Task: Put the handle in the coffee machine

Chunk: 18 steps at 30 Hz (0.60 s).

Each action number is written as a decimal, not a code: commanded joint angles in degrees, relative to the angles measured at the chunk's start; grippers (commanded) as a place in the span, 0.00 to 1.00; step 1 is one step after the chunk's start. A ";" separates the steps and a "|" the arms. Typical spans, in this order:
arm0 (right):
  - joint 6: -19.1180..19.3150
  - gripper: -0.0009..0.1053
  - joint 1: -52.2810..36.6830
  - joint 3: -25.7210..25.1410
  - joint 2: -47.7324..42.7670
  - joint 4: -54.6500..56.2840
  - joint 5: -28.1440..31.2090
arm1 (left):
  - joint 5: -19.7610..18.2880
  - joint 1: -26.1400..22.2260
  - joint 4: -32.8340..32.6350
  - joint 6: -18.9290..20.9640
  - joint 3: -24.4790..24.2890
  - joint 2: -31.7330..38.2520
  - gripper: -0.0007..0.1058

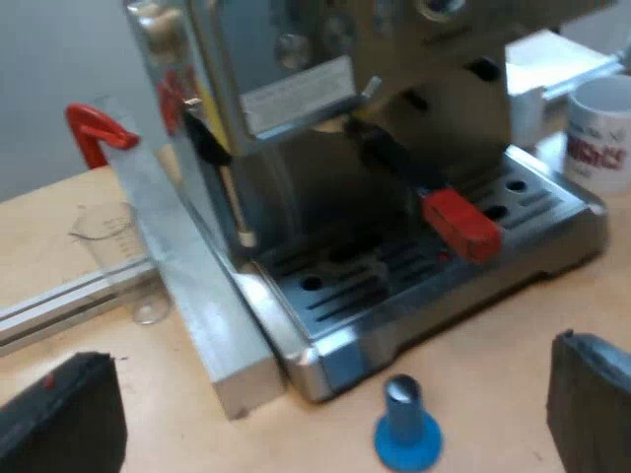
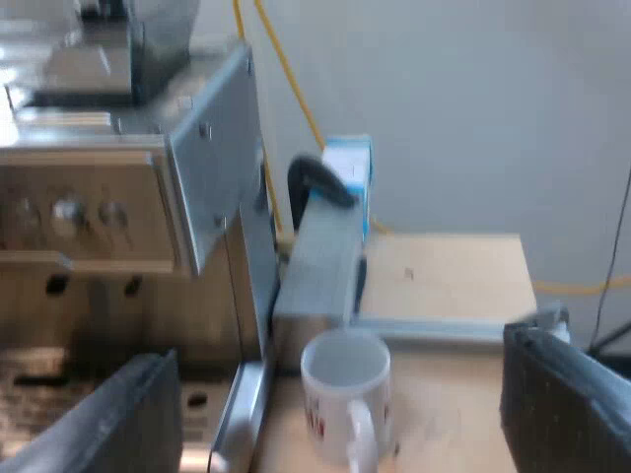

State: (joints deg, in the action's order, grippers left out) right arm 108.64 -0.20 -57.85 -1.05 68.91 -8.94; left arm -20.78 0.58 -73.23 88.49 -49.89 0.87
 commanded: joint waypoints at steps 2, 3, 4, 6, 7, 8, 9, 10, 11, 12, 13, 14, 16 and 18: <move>-0.22 0.66 -0.15 2.62 -2.19 -6.64 -0.44 | 4.84 -0.12 4.25 3.40 1.49 7.99 0.83; -0.97 0.66 -0.15 3.68 -2.07 -7.87 -0.44 | 5.94 -0.12 4.99 3.49 1.99 7.99 0.83; -1.03 0.66 -0.15 4.28 -2.06 -8.24 -0.44 | 7.05 0.01 5.67 3.52 2.59 7.99 0.83; -2.25 0.66 -0.15 6.07 -2.08 -9.45 -0.44 | 11.11 0.58 8.35 4.33 5.57 7.86 0.83; -2.85 0.66 -0.15 6.70 -2.08 -9.73 -0.44 | 11.23 0.64 8.56 4.33 6.12 7.83 0.83; -3.88 0.66 -0.15 8.35 -2.08 -10.12 -0.44 | 11.20 0.87 9.29 4.33 7.46 7.87 0.83; -4.49 0.66 -0.15 9.55 -2.08 -10.08 -0.44 | 11.20 0.94 9.78 4.33 8.59 7.87 0.83; -4.52 0.66 -0.15 10.64 -2.08 -10.08 -0.44 | 11.20 0.91 10.18 4.33 9.70 7.87 0.83; -4.51 0.66 -0.15 11.28 -2.08 -10.08 -0.44 | 11.20 0.91 10.24 4.33 10.04 7.87 0.83; -4.51 0.66 -0.15 12.51 -2.08 -10.08 -0.44 | 11.20 0.91 10.23 4.33 11.00 7.87 0.83; -4.51 0.66 -0.15 12.92 -2.08 -10.08 -0.44 | 11.20 0.91 10.23 4.33 11.45 7.87 0.83; -4.51 0.66 -0.15 14.25 -2.08 -10.08 -0.44 | 11.20 0.91 10.23 4.33 12.37 7.87 0.83; -4.51 0.66 -0.15 15.71 -2.08 -10.08 -0.44 | 11.20 0.91 10.23 4.33 13.60 7.77 0.83; -4.51 0.66 -0.15 17.42 -2.01 -10.08 -0.44 | 11.20 0.91 10.23 4.33 15.07 7.80 0.83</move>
State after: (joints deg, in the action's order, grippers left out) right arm 104.12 -0.20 -41.15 -0.93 59.59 -8.94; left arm -10.37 1.29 -63.79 92.18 -36.77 0.76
